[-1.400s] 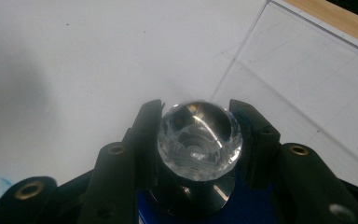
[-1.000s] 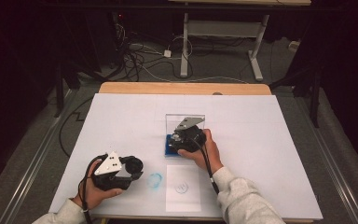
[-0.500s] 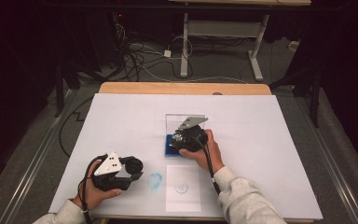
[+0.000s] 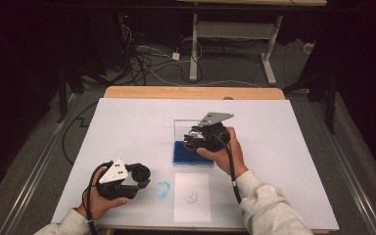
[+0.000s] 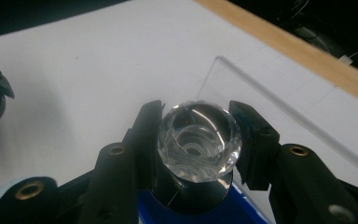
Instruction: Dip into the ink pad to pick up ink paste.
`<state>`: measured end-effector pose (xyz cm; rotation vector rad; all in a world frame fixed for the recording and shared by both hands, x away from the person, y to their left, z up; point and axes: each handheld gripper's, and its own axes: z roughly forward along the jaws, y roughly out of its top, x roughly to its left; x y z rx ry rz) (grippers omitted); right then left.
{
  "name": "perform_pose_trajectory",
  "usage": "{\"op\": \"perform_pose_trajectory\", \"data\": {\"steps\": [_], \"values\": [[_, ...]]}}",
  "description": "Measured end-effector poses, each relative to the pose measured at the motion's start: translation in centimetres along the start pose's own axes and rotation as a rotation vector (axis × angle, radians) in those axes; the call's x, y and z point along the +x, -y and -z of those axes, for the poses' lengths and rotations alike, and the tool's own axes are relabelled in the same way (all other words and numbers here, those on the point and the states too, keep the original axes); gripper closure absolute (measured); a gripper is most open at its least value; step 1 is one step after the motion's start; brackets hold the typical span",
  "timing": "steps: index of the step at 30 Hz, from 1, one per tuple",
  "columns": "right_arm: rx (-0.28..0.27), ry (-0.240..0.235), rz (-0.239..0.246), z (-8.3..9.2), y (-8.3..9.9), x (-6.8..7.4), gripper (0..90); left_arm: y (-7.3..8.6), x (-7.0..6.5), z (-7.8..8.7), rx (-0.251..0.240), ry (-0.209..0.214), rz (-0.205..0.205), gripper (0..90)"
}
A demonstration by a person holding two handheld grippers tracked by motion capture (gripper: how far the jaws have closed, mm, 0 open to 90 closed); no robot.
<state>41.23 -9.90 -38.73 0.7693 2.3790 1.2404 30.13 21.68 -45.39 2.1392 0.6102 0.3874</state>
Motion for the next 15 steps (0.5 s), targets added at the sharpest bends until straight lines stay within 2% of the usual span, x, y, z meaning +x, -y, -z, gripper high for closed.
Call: {"op": "perform_pose_trajectory", "data": {"steps": [2, 3, 9, 12, 15], "values": [[-0.018, 0.017, 0.007, 1.2, -0.5, -0.2, 57.0, 0.0, 0.0, 0.0, -0.001, 0.001, -0.002, 36.8], [-0.024, 0.016, 0.006, 1.7, -0.7, -0.3, 57.0, -0.1, 0.1, 0.1, 0.014, -0.001, -0.023, 36.7], [-0.052, 0.034, 0.022, 4.3, -1.6, -0.3, 57.0, -0.1, 0.1, 0.1, 0.017, 0.001, -0.026, 36.7], [-0.056, 0.038, 0.029, 4.8, -1.9, -0.3, 57.0, -0.1, 0.1, 0.1, 0.014, 0.003, -0.025, 36.7], [-0.04, 0.036, 0.02, 4.6, -1.6, -0.4, 57.0, -0.1, 0.1, 0.0, 0.015, 0.004, -0.027, 36.7]]}}
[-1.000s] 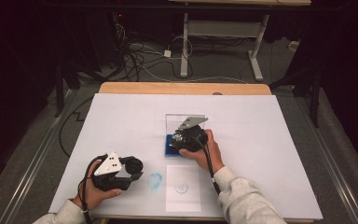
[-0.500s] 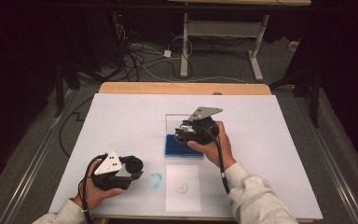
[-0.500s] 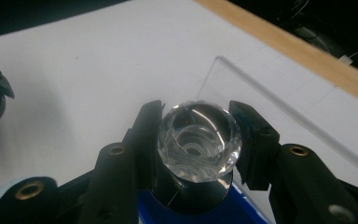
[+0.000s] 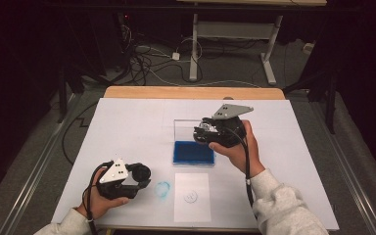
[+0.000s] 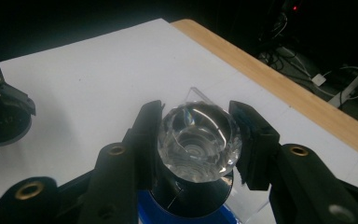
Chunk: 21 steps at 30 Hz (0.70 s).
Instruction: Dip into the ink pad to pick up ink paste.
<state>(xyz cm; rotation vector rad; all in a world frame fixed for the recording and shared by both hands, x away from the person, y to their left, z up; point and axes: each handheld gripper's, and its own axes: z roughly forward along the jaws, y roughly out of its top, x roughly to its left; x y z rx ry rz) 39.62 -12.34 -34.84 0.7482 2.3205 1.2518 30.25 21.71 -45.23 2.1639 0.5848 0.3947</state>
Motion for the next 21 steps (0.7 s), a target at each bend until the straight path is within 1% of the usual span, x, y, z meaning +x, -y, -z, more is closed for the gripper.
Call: {"op": "perform_pose_trajectory", "data": {"steps": [4, 6, 8, 14, 17, 21], "values": [[0.037, 0.008, -0.007, -1.1, 1.1, -0.2, 57.0, 0.0, 0.0, 0.0, 0.002, 0.001, 0.0, 36.7], [0.058, 0.006, -0.022, -1.8, 1.8, -0.5, 57.0, 0.1, 0.0, 0.0, 0.004, 0.001, -0.001, 36.7], [0.081, 0.015, -0.03, -2.5, 2.6, -0.7, 57.0, 0.1, 0.0, 0.0, 0.001, 0.0, -0.004, 36.7], [0.131, 0.005, -0.06, -4.5, 4.5, -0.9, 57.0, 0.1, 0.0, 0.0, 0.006, 0.0, -0.007, 36.7], [0.15, 0.005, -0.049, -5.2, 5.1, -0.8, 57.0, 0.1, 0.0, 0.0, 0.004, 0.001, -0.005, 36.7], [0.162, -0.005, -0.058, -5.8, 5.7, -0.7, 57.0, 0.1, 0.0, 0.0, 0.008, 0.001, -0.007, 36.7]]}}
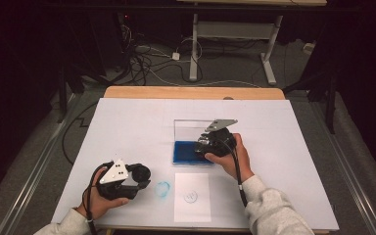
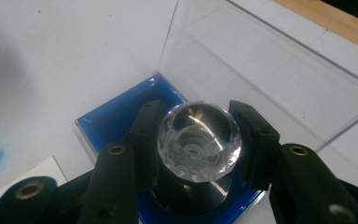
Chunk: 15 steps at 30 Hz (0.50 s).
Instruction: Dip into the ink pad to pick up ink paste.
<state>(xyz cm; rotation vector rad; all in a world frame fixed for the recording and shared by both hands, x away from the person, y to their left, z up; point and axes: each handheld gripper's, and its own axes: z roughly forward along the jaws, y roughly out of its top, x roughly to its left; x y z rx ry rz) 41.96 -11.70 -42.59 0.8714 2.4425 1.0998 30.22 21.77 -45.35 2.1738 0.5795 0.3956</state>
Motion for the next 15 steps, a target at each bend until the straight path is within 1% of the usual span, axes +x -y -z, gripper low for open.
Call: {"op": "perform_pose_trajectory", "data": {"steps": [9, 15], "values": [[0.011, -0.006, -0.012, -0.41, 0.32, -0.11, 57.0, 0.02, 0.0, -0.01, 0.0, 0.001, 0.001, 36.7], [0.004, -0.006, -0.022, -0.31, 0.51, 0.01, 57.0, 0.04, 0.05, -0.03, 0.001, 0.002, 0.003, 36.7]]}}
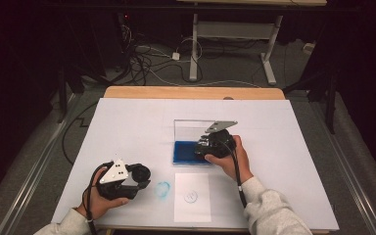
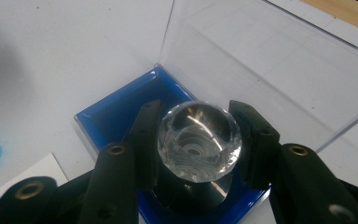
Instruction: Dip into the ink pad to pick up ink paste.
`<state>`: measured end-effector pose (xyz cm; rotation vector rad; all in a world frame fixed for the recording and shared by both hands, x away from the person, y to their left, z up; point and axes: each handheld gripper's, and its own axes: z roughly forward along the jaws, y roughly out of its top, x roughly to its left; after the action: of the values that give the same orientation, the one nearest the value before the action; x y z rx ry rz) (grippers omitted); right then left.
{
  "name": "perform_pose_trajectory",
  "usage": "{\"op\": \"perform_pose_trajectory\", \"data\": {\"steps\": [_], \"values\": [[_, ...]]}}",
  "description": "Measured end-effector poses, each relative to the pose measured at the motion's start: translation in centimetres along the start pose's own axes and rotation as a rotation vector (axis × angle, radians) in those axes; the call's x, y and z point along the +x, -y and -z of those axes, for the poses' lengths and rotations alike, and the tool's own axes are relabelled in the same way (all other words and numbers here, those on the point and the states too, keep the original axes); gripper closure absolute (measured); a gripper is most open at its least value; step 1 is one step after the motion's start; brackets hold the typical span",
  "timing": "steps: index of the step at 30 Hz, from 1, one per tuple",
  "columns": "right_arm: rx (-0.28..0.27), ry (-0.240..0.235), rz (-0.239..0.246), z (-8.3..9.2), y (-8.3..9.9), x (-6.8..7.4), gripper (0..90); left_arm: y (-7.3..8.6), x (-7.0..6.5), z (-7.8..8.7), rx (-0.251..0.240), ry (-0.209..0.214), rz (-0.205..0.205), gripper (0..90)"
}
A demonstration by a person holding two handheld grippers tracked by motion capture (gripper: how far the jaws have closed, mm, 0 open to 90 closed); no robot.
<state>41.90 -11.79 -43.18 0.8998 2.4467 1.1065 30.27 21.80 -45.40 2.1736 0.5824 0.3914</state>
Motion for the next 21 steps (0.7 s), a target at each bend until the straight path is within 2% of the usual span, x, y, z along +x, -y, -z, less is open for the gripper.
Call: {"op": "perform_pose_trajectory", "data": {"steps": [10, 13, 21], "values": [[0.003, -0.01, -0.005, -0.09, 0.11, 0.19, 56.9, -0.03, -0.07, -0.12, 0.006, 0.002, -0.002, 36.7], [0.007, 0.001, 0.018, -0.11, 0.15, 0.45, 56.9, -0.03, -0.1, -0.12, 0.005, 0.002, -0.003, 36.7], [-0.016, -0.016, -0.017, -0.02, 0.58, 0.04, 56.9, 0.01, -0.2, -0.05, 0.006, 0.001, -0.005, 36.7]]}}
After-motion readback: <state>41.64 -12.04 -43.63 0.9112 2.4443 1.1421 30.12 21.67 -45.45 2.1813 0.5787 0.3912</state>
